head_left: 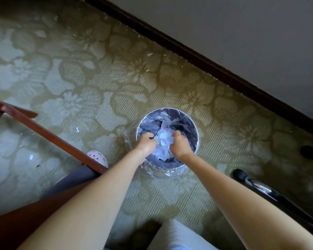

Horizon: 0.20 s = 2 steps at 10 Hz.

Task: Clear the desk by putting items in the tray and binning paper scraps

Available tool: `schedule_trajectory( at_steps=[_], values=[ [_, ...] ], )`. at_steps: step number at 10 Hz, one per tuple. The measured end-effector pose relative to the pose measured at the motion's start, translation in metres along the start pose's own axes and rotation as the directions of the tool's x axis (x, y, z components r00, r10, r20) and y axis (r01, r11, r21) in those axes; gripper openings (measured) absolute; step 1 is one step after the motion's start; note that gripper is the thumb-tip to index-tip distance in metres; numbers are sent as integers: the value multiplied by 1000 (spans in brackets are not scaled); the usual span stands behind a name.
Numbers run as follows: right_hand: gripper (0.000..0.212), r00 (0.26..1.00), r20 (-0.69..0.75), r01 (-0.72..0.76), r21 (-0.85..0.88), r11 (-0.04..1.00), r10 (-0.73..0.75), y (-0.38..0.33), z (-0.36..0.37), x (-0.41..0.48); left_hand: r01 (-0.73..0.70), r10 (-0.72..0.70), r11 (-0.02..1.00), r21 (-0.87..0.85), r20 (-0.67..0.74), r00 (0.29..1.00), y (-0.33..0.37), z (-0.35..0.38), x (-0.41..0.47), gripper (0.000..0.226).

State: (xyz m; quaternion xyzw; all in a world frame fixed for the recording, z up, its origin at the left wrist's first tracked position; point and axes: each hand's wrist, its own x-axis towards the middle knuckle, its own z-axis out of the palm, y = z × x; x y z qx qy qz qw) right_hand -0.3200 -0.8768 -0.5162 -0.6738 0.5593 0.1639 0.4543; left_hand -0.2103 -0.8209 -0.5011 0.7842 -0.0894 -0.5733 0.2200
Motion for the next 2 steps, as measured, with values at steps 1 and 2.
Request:
schedule_trajectory(
  at_steps=[1, 2],
  values=[
    [40, 1000, -6, 14, -17, 1000, -14, -11, -5, -14, -65, 63, 984, 164, 20, 998, 1, -10, -21, 45],
    [39, 999, -7, 50, -50, 997, -51, -19, -9, -33, -128, 133, 961, 246, 0, 991, 3, -21, -47, 38]
  ],
)
